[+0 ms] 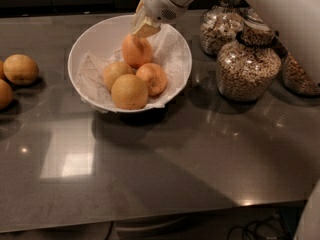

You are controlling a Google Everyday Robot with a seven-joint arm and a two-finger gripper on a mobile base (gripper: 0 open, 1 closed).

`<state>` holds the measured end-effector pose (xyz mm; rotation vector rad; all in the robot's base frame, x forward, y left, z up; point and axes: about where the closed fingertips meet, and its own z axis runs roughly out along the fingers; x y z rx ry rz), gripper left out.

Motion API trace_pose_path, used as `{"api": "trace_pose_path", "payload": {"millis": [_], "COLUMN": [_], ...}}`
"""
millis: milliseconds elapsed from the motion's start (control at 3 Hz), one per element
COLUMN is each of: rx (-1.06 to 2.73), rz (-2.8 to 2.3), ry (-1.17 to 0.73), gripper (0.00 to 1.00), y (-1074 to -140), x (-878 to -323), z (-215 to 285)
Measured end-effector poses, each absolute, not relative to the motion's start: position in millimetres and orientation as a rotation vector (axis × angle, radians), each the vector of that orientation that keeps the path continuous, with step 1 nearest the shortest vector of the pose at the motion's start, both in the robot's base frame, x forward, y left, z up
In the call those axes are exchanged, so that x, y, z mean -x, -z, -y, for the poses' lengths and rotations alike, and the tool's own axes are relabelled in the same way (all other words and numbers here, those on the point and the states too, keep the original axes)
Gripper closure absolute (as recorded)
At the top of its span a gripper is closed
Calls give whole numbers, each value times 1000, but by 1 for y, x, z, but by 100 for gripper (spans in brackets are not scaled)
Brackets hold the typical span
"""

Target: Pick orange from white bowl

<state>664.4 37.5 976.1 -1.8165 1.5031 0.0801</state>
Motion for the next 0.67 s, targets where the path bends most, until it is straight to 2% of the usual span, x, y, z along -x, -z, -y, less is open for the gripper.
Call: {"api": "trace_pose_path", "payload": {"millis": [667], "rx": [1826], "rz": [-1487], "ry": [-97], "gripper": [34], "y": [-977], "x": [-660], "z": [-41]}}
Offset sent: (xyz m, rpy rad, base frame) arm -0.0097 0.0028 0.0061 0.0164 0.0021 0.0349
